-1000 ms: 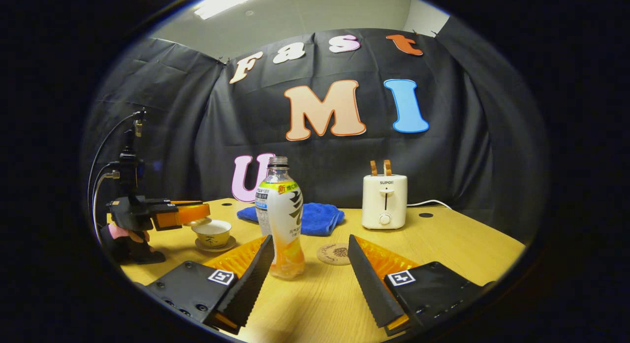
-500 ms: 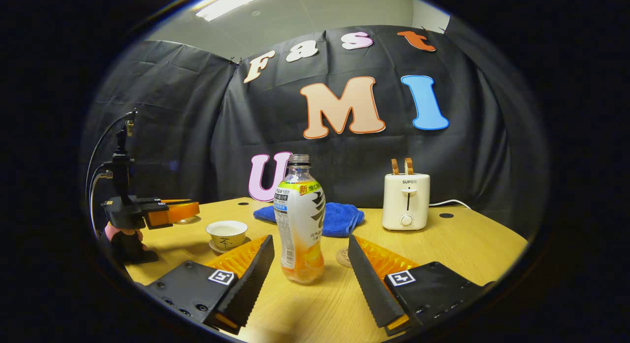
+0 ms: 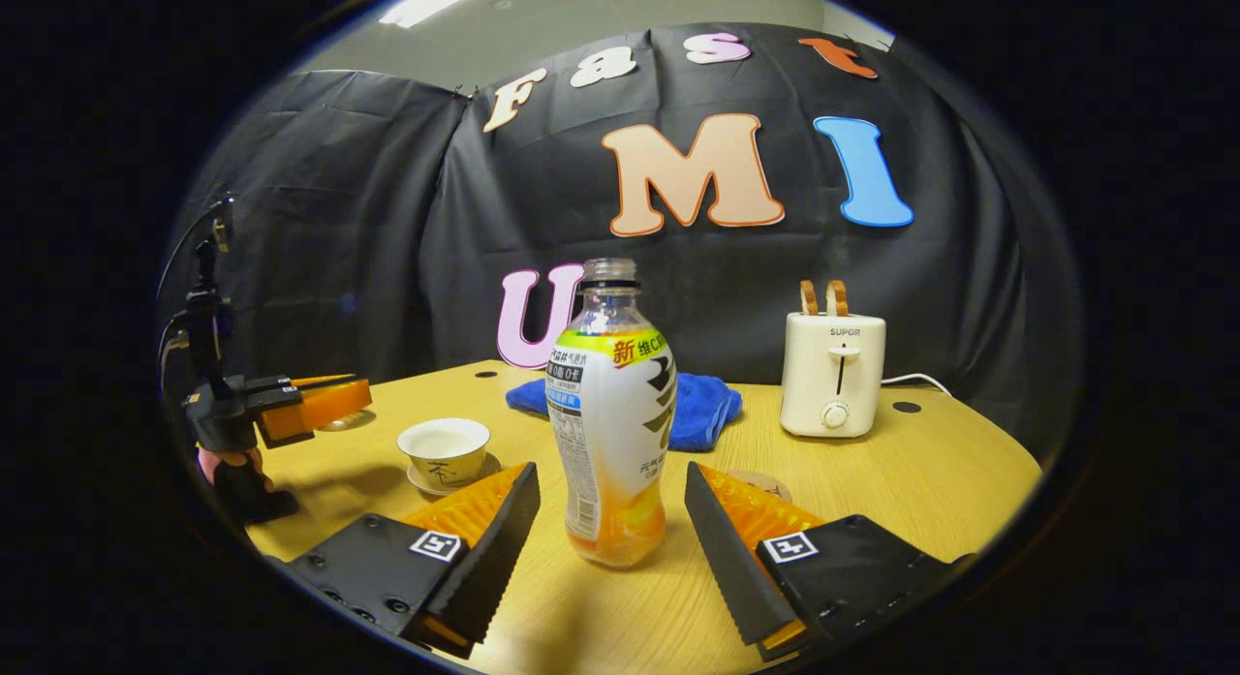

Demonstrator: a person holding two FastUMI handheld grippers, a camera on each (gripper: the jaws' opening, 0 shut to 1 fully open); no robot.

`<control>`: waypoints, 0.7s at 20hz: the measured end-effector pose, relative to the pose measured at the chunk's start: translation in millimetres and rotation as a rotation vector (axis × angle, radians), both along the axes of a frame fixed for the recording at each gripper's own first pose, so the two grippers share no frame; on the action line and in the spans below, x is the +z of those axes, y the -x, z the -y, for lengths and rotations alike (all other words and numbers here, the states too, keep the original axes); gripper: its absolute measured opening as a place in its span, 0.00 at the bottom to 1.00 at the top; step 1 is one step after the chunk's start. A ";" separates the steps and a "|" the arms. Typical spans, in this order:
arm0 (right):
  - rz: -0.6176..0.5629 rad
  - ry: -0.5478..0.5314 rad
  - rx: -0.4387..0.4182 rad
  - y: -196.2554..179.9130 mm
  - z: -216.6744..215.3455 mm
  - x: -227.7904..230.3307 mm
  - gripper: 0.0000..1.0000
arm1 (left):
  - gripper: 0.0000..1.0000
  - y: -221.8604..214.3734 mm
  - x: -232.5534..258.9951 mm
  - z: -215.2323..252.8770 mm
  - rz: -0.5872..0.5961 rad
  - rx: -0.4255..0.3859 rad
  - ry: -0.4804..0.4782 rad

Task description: Open the teacup lid with one hand, grasp the water bottle and pour water into the teacup with the other hand; after pouring, place the water bottle on the coaster and then close the teacup lid.

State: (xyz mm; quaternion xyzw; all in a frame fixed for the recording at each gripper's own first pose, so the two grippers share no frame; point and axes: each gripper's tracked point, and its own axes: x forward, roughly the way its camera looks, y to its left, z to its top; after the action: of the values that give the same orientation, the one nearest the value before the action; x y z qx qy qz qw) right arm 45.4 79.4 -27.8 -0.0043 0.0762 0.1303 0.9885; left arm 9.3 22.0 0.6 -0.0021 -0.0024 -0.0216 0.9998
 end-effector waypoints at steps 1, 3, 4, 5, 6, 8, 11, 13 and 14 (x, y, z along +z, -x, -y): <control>-0.010 0.001 -0.003 -5.6 -1.1 -2.0 0.96 | 0.29 -0.1 -0.4 -0.6 -0.002 -0.003 0.001; -0.025 0.004 -0.017 -9.6 -0.4 -3.2 0.96 | 0.29 1.0 0.6 -5.8 0.000 -0.002 0.000; -0.035 0.005 -0.032 -15.5 0.3 -5.2 0.92 | 0.29 1.0 -0.3 -8.0 -0.001 0.000 0.000; -0.042 0.005 -0.045 -21.2 0.3 -6.9 0.96 | 0.29 0.9 -0.7 -10.5 -0.001 0.001 0.000; -0.045 0.005 -0.056 -24.8 1.1 -8.3 0.96 | 0.29 0.7 -0.5 -13.0 -0.001 0.003 0.000; -0.051 0.005 -0.076 -33.0 2.0 -8.7 0.92 | 0.29 0.0 -1.2 -18.2 -0.002 0.008 -0.001; -0.063 0.017 -0.106 -40.7 3.0 -12.1 0.92 | 0.29 2.4 -1.1 -24.6 -0.001 0.013 -0.001; -0.074 0.033 -0.112 -45.3 2.3 -16.0 0.92 | 0.29 3.6 -1.0 -27.3 -0.001 0.019 -0.001; -0.084 0.040 -0.114 -49.2 1.0 -18.3 0.91 | 0.29 3.3 -2.7 -29.8 0.000 0.019 -0.002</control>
State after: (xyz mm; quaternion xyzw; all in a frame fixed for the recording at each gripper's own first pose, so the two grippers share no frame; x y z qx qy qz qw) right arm 94.6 78.4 -46.2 -0.0143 0.1204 0.0725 0.9900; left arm 5.9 51.8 -2.2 -0.0012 -0.0026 -0.0123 0.9999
